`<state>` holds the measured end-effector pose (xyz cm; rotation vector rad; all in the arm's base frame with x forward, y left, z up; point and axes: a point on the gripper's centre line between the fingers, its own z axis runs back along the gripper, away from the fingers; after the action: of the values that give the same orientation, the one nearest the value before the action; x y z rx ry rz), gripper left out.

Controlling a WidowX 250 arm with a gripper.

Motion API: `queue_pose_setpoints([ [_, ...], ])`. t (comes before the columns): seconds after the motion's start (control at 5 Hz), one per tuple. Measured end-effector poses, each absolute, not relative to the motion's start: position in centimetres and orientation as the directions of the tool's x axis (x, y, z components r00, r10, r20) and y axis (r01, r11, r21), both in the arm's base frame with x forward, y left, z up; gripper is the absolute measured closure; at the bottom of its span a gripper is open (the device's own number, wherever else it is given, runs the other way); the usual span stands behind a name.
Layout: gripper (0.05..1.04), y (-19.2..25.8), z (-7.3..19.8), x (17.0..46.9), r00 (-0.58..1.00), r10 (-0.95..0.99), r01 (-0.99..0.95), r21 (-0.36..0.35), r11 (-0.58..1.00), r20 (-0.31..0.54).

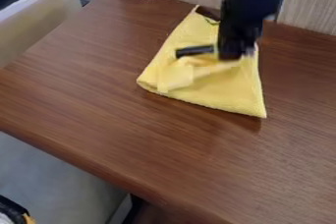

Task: Fold the cloth from the left to the right

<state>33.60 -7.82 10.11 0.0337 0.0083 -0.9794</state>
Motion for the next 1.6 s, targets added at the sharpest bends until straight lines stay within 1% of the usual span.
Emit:
queue_pose_setpoints([
  [0.2,0.871,-7.9,8.3,33.7,0.540,-0.840,0.841,-0.006,0.541,-0.051],
  [0.4,0.622,-7.5,8.1,33.9,0.541,-0.839,0.841,0.014,0.541,-0.065],
  [0.6,0.314,-7.4,8.0,33.8,0.544,-0.836,0.839,0.015,0.544,-0.072],
  [0.8,0.089,-7.4,7.8,33.5,0.542,-0.836,0.839,0.009,0.543,-0.083],
  [1.0,0.079,-7.2,8.5,33.3,0.542,-0.837,0.840,0.016,0.543,-0.076],
  [1.4,0.083,-5.4,13.6,32.8,0.551,-0.834,0.832,0.079,0.549,-0.005],
  [1.6,0.083,-3.8,16.8,32.3,0.562,-0.827,0.818,0.131,0.560,0.030],
])
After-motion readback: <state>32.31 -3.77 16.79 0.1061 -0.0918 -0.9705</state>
